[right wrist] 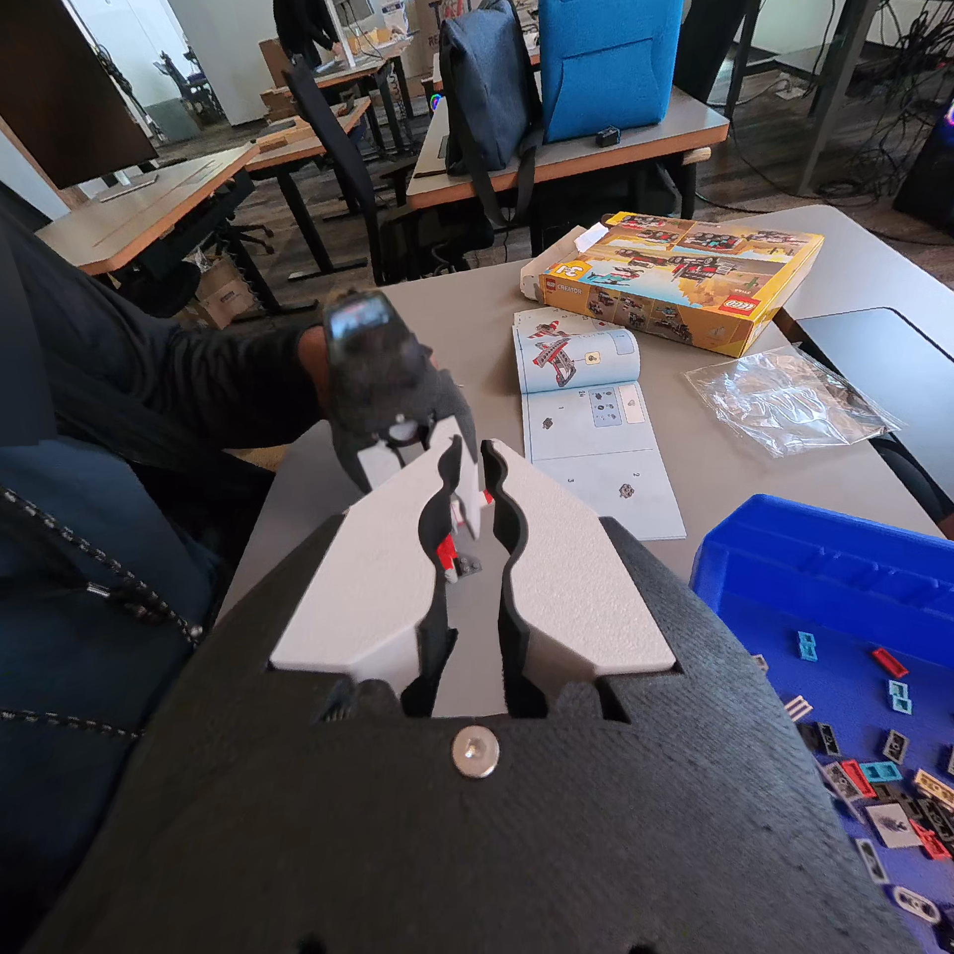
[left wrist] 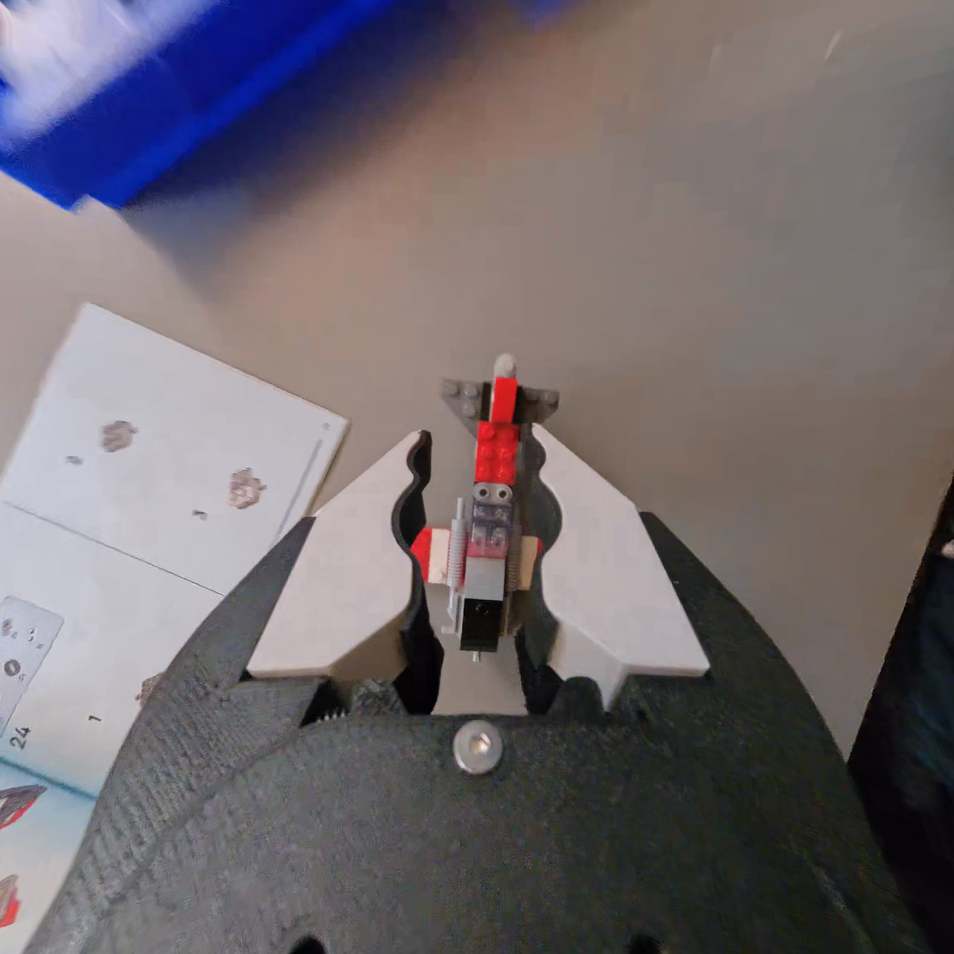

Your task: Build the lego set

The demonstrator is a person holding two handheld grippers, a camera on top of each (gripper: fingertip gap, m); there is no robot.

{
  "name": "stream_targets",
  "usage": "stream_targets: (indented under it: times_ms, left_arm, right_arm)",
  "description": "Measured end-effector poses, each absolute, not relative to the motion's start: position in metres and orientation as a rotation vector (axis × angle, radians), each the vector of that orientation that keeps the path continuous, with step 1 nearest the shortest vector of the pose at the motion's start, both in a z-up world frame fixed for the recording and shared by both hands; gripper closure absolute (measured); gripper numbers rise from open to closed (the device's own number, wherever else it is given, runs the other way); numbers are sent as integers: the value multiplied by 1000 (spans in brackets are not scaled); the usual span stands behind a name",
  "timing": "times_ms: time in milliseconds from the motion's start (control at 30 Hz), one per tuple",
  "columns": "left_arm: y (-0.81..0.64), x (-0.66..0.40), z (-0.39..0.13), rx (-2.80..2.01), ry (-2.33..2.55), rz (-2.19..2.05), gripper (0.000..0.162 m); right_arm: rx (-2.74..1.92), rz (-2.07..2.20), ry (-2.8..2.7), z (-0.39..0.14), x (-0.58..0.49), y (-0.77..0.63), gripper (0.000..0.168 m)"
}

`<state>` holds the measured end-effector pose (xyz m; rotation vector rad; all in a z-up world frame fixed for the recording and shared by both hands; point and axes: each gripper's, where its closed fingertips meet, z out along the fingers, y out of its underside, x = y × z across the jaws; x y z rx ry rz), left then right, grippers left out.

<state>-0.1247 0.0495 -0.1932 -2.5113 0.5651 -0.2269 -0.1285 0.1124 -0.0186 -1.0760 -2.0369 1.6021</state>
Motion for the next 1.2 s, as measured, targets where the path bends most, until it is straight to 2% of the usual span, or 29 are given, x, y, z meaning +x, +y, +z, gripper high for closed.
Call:
stream_targets:
  times_ms: [233,333,500,767,1200]
  left_arm:
    - [57,-208,-76,-1782,228,-132,127]
    - [44,-269,-49,-1574,82,-112,127]
    - [20,-348,-51,-1375,-88,-46,129]
    - [-6,-373,-67,-1375,-164,-23,129]
    - [-8,-384,-72,-1383,-220,-61,129]
  right_arm:
    - [-1136,1628,-1834,-38,-120,112,160]
    - [-1184,1588,-1708,-64,-109,113,157]
    - [-1225,1527,-1573,-84,-113,116,152]
    - [-1330,1464,-1443,-127,-120,121,142]
    - [-1402,1538,-1282,-121,-121,142,139]
